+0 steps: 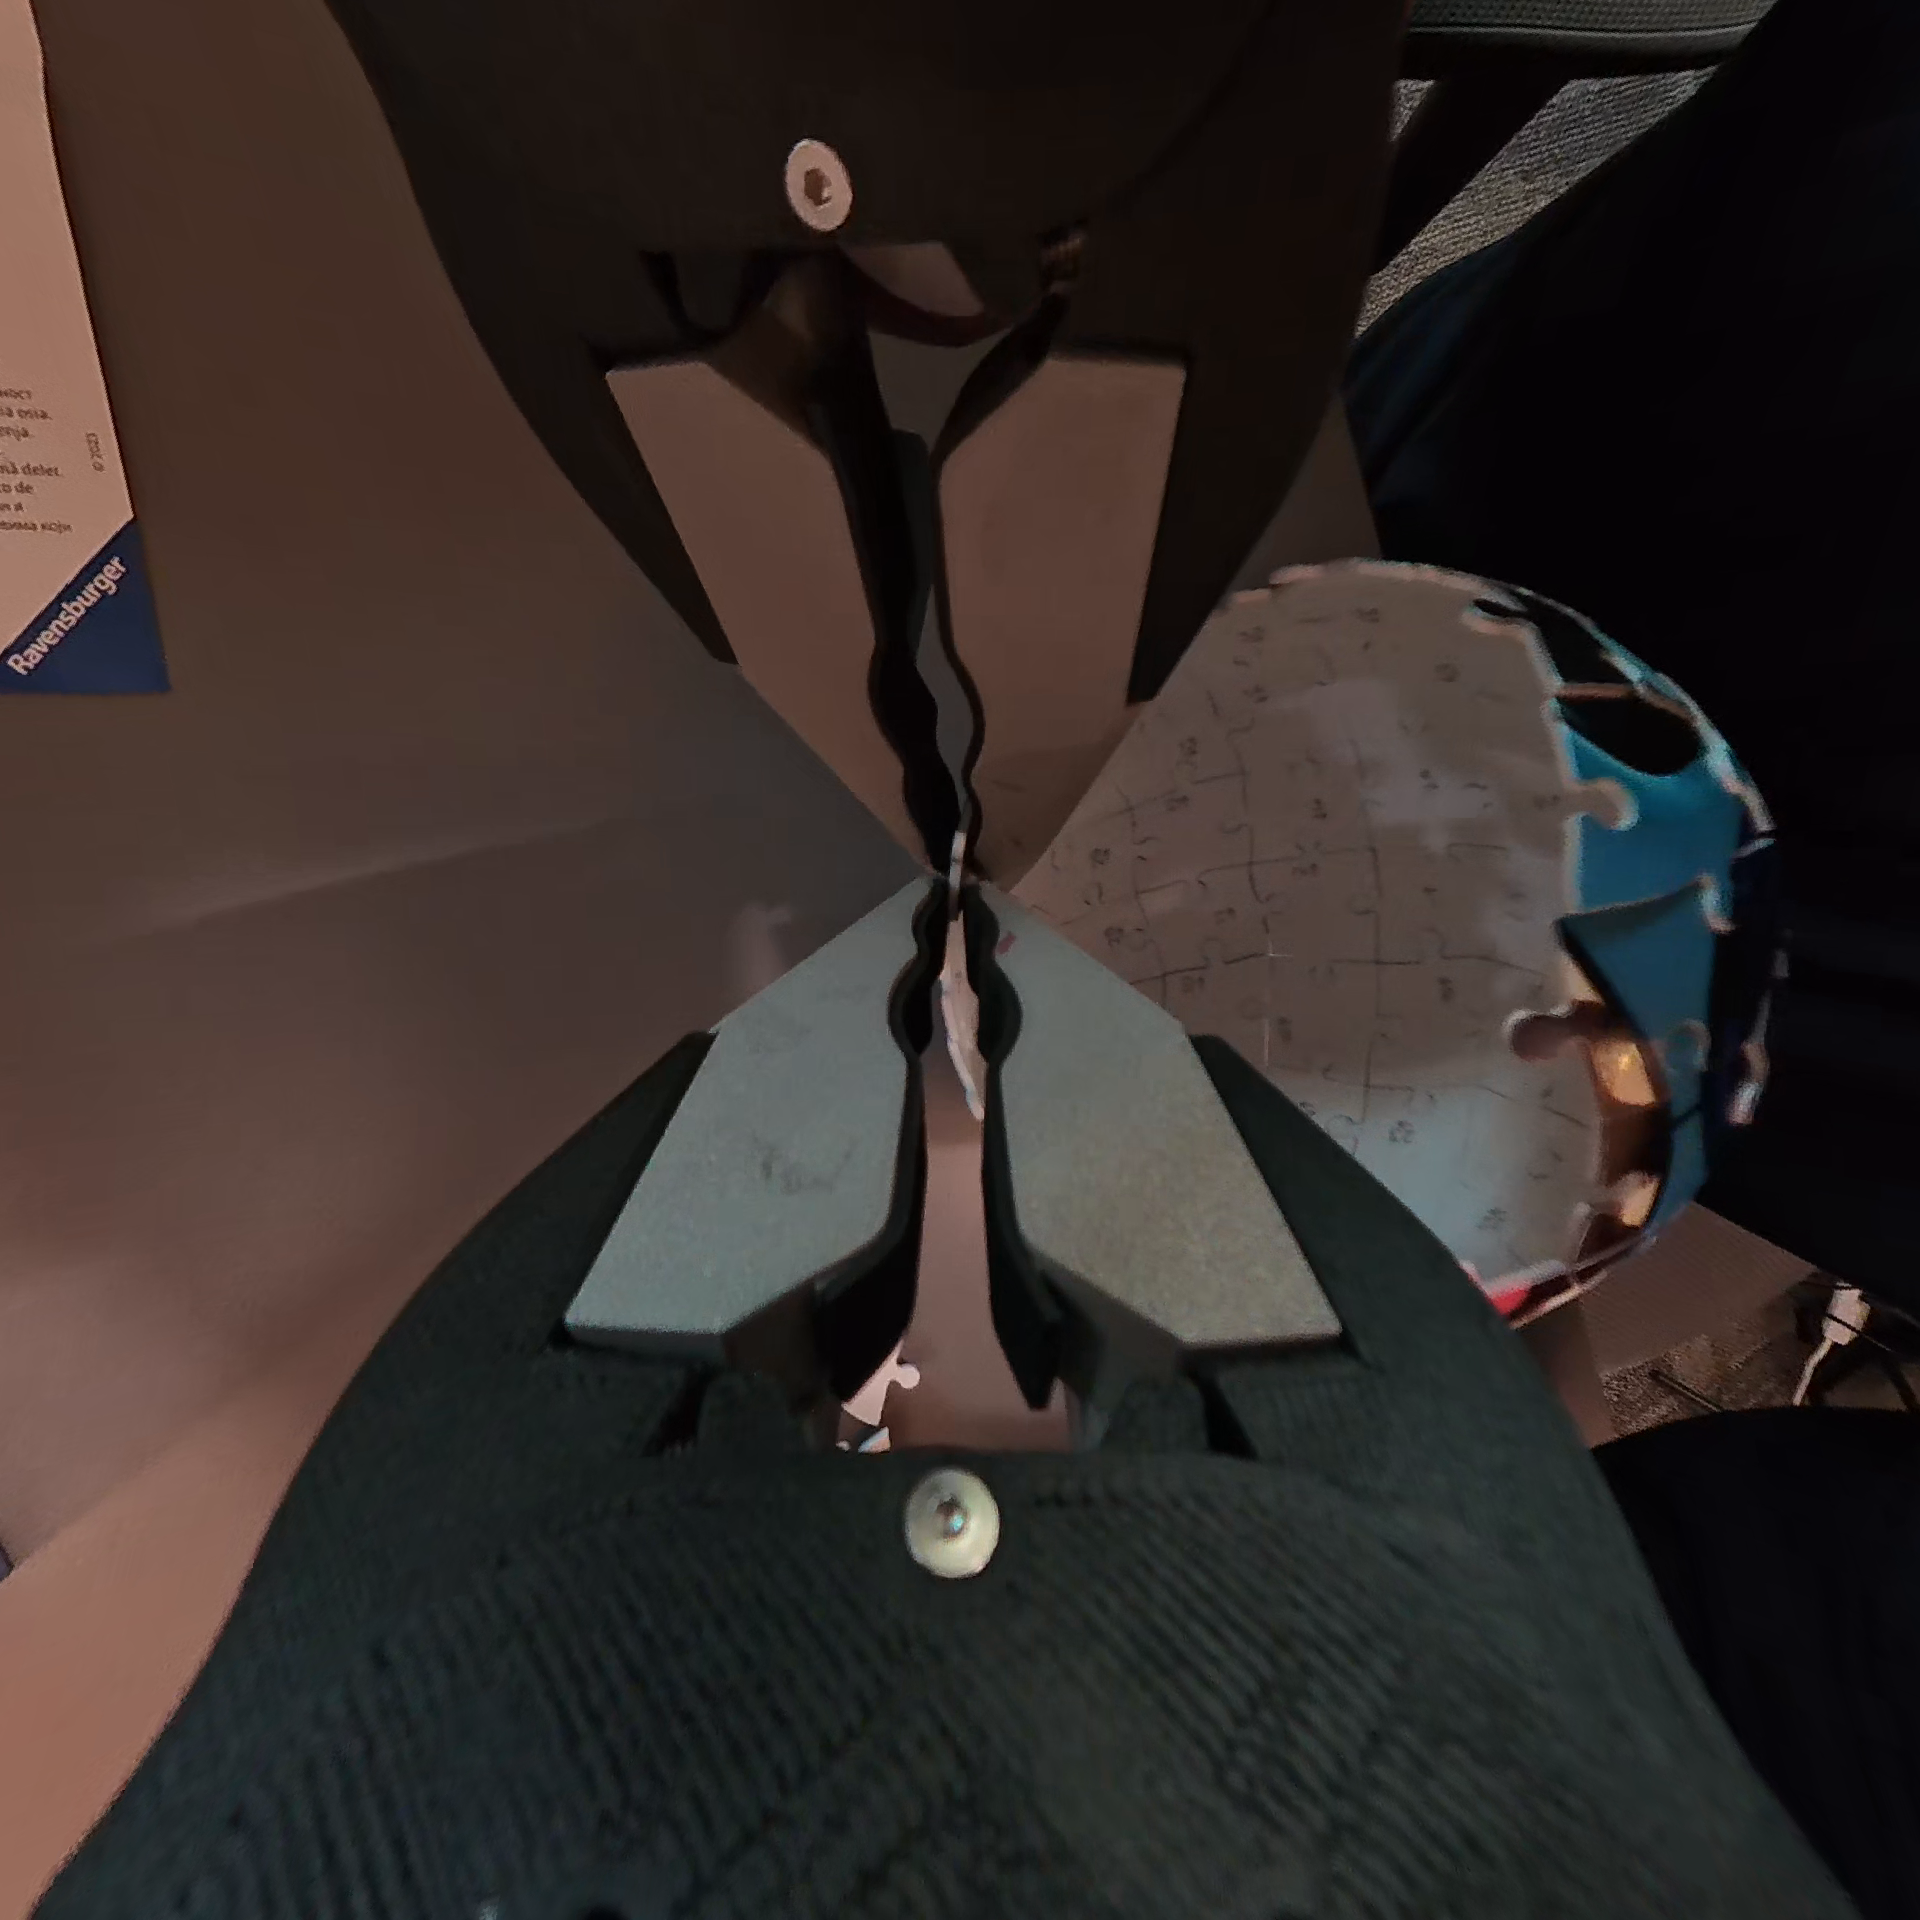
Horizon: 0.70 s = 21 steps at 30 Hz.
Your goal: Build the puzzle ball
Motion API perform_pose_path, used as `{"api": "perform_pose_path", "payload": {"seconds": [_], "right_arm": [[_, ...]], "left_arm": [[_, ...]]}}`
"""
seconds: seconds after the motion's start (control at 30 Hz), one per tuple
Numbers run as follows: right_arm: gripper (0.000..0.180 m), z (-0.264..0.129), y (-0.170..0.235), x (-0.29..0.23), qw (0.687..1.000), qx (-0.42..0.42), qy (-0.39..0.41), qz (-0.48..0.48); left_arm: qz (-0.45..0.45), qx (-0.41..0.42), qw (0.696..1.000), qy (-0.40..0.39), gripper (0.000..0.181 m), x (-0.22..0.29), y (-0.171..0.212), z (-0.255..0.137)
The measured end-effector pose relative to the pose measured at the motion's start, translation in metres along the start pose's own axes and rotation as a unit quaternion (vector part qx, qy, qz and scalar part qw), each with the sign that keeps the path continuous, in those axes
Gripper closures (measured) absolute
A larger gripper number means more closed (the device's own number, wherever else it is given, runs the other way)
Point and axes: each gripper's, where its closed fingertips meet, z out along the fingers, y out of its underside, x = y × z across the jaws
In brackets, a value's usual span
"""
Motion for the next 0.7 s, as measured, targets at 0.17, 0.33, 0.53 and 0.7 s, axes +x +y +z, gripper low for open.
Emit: {"api": "perform_pose_path", "payload": {"seconds": [0.17,0.33,0.53,0.7], "right_arm": [[0.179,0.001,-0.002,-0.002,1.0,-0.003,0.003,0.008],[0.179,0.0,-0.007,-0.004,1.0,-0.001,0.008,0.005],[0.179,0.002,-0.004,-0.001,1.0,-0.008,0.012,0.007],[0.18,0.001,-0.003,-0.001,1.0,-0.006,0.015,0.009]], "left_arm": [[-0.002,-0.001,1.0,0.001,0.18,0.002,0.003,-0.003],[0.002,0.0,1.0,-0.003,0.175,0.005,0.005,-0.01],[-0.004,0.009,1.0,-0.013,0.173,0.001,0.006,-0.018],[-0.017,0.001,1.0,-0.015,0.172,-0.005,0.013,-0.017]]}}
